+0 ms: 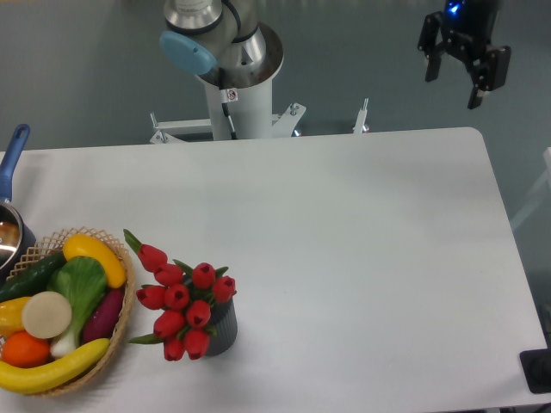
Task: Pick up the flowers from the vase
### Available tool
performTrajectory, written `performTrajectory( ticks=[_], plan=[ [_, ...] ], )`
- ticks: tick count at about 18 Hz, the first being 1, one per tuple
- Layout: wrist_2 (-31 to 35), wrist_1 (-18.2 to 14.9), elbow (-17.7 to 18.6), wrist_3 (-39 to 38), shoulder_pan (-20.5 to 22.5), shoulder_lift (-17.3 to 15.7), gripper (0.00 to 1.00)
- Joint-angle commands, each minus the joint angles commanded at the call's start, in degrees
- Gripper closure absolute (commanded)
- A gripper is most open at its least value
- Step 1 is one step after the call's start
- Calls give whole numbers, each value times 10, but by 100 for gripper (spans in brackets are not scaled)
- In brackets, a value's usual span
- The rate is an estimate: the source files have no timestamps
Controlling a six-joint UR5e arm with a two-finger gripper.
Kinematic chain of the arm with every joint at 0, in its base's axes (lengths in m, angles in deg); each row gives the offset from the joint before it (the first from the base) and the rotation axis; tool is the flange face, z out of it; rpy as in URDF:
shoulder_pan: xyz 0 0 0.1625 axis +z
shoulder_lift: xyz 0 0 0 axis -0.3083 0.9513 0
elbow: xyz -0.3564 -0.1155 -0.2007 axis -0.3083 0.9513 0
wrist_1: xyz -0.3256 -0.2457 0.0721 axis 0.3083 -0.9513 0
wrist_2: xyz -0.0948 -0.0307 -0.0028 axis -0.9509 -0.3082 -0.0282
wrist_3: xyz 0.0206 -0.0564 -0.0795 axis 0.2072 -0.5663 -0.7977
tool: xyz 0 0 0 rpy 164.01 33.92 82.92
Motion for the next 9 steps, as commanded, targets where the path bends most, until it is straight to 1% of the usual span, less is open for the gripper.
performTrajectory(
  ticks=[3,6,7,9],
  plan=[
    [-2,0,-3,-9,-1,0,0],
    [-19,0,0,-16,-3,1,0],
    [-26,0,1,-25,-5,1,0],
    [-51,1,12,-86,-6,0,0]
  ],
)
